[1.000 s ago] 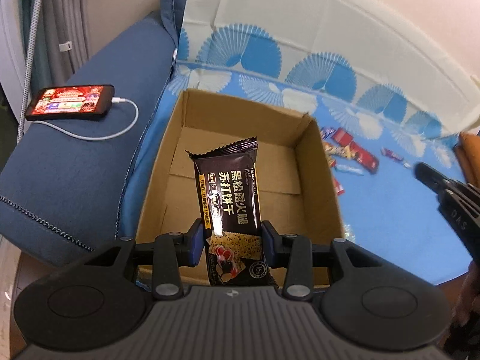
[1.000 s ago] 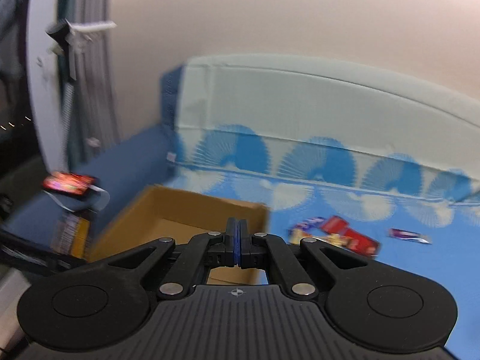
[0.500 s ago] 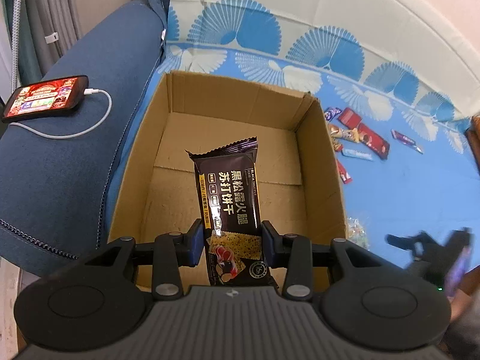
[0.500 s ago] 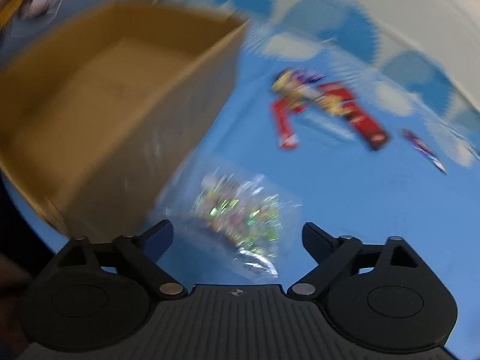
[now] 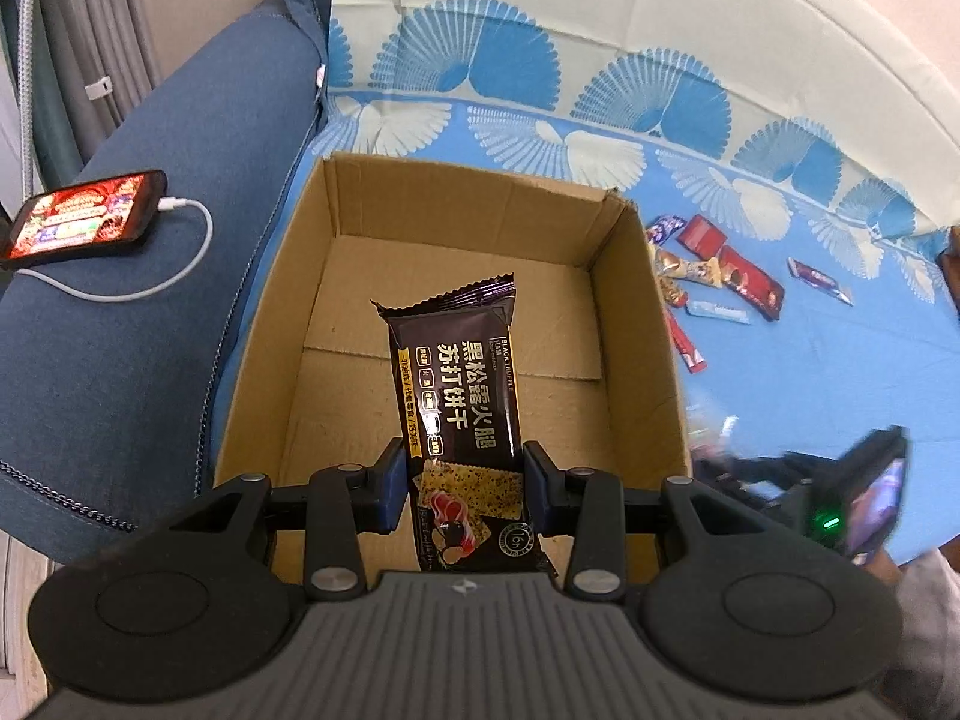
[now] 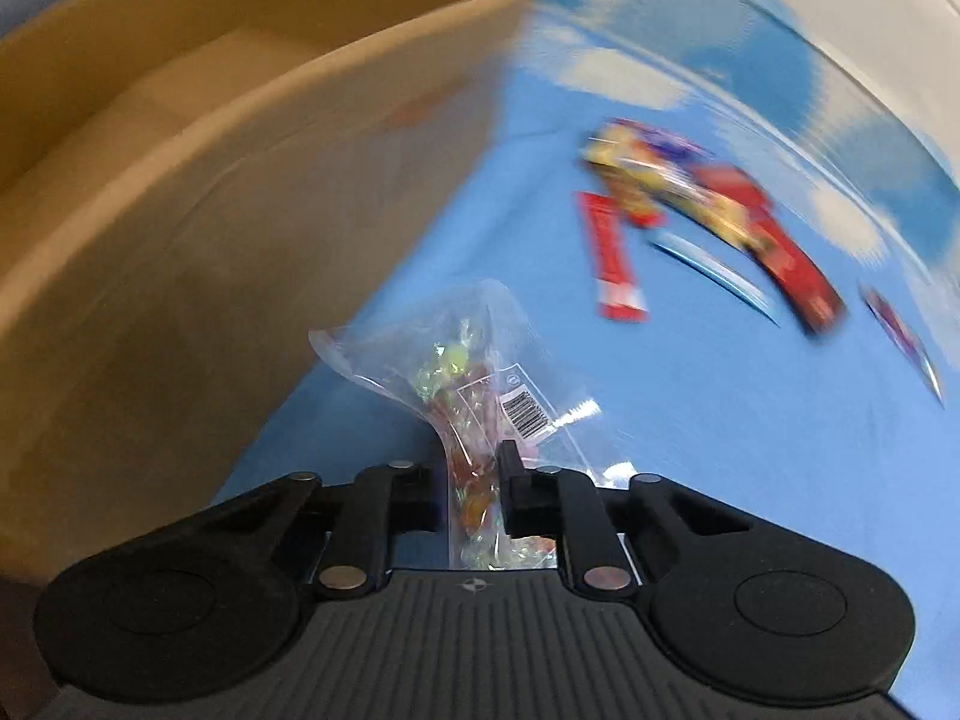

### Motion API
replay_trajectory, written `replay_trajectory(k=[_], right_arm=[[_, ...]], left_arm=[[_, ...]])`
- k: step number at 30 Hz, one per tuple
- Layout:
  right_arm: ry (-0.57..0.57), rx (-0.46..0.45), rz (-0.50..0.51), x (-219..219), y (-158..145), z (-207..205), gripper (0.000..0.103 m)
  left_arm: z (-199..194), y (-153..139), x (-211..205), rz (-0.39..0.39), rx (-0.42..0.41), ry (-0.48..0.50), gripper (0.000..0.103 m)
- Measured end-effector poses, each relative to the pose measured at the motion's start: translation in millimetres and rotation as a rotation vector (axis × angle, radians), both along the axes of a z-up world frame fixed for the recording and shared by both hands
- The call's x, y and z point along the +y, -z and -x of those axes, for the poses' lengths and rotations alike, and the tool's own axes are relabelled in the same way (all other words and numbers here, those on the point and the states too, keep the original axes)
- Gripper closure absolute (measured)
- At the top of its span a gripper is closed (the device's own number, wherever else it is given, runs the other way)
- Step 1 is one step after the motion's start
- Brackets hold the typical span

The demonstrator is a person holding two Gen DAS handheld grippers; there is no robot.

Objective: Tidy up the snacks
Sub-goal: 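Carry the black packet and candy bag over the cardboard box with both tools, then lower both held snacks into the box and open both tools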

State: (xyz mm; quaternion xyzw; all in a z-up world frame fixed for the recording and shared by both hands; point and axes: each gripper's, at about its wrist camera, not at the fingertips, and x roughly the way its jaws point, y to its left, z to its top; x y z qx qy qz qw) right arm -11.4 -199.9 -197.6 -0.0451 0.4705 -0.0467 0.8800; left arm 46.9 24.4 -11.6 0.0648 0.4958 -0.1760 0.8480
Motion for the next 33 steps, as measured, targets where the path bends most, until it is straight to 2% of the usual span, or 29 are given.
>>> replay_trajectory(k=[2, 5, 10, 13, 17, 22, 33], right_arm=[[0.138, -0.059, -0.025, -10, -19, 15, 0.09], [0.251, -0.169, -0.082, -15, -70, 50, 0.09], [0.223, -0.376, -0.127, 16, -162, 102, 0.09], [0.197, -0.446, -0.179, 36, -195, 113, 0.09], [0.141, -0.479, -0.236, 61, -212, 114, 0.09], [0.095, -0.461, -0.26, 83, -220, 105, 0.09], [0.056, -0.362, -0.325, 104, -198, 51, 0.091]], left_arm=[[7, -6, 5, 0.009, -0.015, 0.0, 0.059], [16, -14, 12, 0.018, -0.038, 0.003, 0.059], [33, -25, 23, 0.038, -0.068, 0.002, 0.059], [42, -29, 31, 0.046, -0.077, -0.003, 0.059], [50, -33, 41, 0.054, -0.095, -0.014, 0.059], [53, -33, 49, 0.063, -0.105, -0.022, 0.059], [22, -11, 51, 0.024, -0.071, -0.045, 0.059]])
